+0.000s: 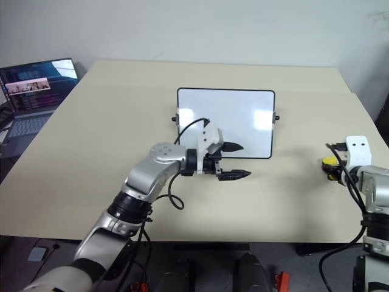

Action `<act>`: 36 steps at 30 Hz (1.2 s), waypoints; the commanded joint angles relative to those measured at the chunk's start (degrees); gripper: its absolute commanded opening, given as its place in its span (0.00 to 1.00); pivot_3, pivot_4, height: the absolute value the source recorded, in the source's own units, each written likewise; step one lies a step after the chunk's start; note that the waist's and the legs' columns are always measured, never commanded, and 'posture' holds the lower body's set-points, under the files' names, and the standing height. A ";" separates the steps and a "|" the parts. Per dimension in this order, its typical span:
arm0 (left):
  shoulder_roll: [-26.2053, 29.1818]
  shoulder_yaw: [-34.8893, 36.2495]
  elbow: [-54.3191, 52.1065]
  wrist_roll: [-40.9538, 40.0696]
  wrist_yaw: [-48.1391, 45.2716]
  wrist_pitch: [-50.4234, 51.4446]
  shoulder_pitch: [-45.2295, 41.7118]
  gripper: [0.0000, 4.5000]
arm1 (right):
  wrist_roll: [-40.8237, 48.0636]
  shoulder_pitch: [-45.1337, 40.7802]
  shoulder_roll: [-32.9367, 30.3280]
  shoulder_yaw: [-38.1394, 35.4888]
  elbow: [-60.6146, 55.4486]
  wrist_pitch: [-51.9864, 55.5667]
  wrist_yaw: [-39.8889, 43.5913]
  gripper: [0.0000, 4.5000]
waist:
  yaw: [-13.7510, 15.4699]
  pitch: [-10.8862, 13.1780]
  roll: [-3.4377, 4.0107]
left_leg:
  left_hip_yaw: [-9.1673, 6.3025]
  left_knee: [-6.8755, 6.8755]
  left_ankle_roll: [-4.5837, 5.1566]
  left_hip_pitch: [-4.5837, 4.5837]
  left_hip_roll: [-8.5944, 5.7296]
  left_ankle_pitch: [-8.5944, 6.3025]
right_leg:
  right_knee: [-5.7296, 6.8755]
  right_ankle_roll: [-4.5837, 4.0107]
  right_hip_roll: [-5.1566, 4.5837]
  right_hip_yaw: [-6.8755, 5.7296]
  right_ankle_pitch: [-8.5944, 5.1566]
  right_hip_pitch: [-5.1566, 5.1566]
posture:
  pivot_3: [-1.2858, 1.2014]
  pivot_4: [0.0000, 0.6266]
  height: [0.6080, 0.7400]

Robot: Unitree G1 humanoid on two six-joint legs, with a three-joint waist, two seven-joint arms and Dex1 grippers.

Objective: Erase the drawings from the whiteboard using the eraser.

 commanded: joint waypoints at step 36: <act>0.42 32.82 13.03 7.54 46.87 -25.70 12.38 1.00 | 1.72 -5.46 24.58 0.62 26.09 -71.87 -13.65 0.99 | 0.69 -0.01 0.03 | -0.02 0.10 -0.01 0.04 -0.03 0.00 | 0.03 -0.21 -0.04 -0.01 0.26 0.07 | 0.52 0.24 1.00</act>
